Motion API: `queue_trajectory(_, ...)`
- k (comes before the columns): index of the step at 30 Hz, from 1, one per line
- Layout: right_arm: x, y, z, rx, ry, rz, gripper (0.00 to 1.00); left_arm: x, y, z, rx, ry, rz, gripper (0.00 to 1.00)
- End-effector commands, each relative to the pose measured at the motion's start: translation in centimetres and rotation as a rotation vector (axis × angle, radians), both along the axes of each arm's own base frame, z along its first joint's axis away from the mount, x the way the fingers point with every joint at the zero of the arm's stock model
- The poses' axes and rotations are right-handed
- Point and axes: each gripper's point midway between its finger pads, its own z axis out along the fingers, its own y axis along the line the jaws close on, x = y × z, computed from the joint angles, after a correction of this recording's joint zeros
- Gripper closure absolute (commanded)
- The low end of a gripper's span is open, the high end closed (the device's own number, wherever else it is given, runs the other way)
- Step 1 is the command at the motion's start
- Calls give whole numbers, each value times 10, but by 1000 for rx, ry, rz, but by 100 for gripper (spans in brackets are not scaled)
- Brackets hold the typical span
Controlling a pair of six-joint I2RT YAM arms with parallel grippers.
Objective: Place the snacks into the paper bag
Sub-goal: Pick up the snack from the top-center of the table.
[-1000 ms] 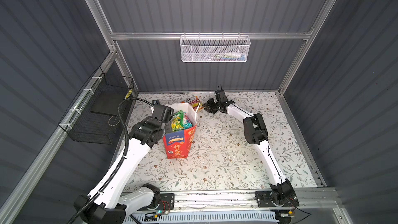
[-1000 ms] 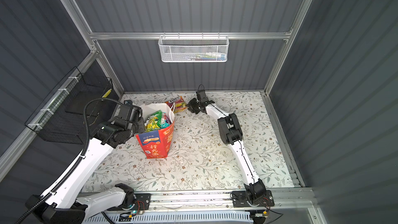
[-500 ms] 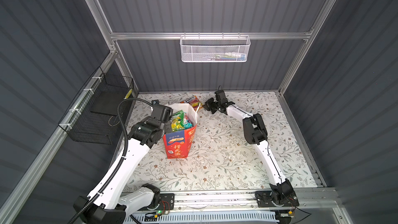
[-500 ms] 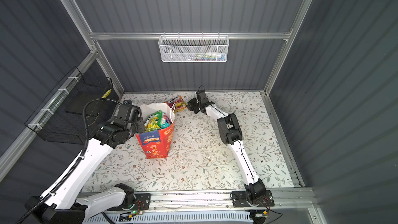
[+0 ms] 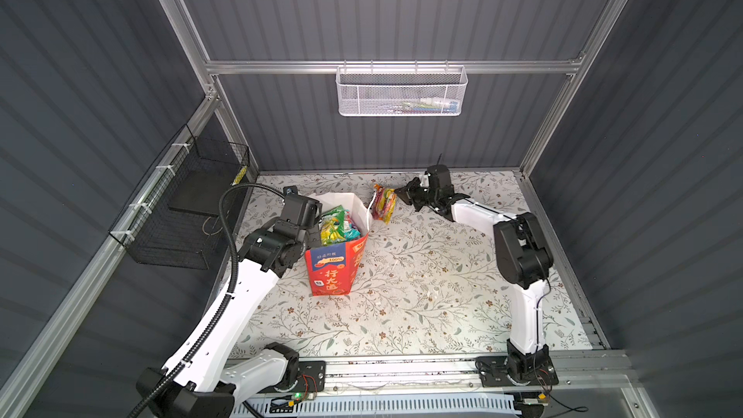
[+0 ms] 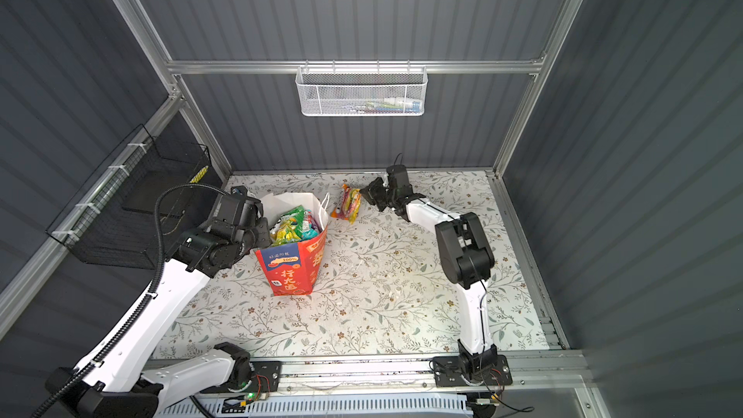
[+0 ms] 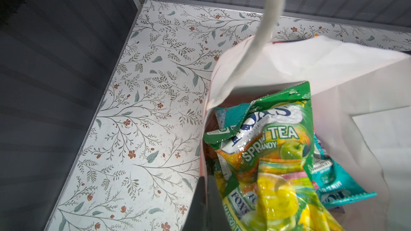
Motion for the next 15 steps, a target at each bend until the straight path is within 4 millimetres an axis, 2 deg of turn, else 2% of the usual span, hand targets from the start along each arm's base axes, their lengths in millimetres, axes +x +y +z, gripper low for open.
queue_trajectory(1,-14,-14,31,23,-117,10,100,3,-1,7,-19,-42,-15,100)
queue_trajectory(10,-72,-43,84,-18,-241,18,100,5,-18,5,-82,-37,-87,100)
queue_trajectory(15,-107,-50,127,-51,-339,35,100,4,-19,7,-93,-47,-98,100)
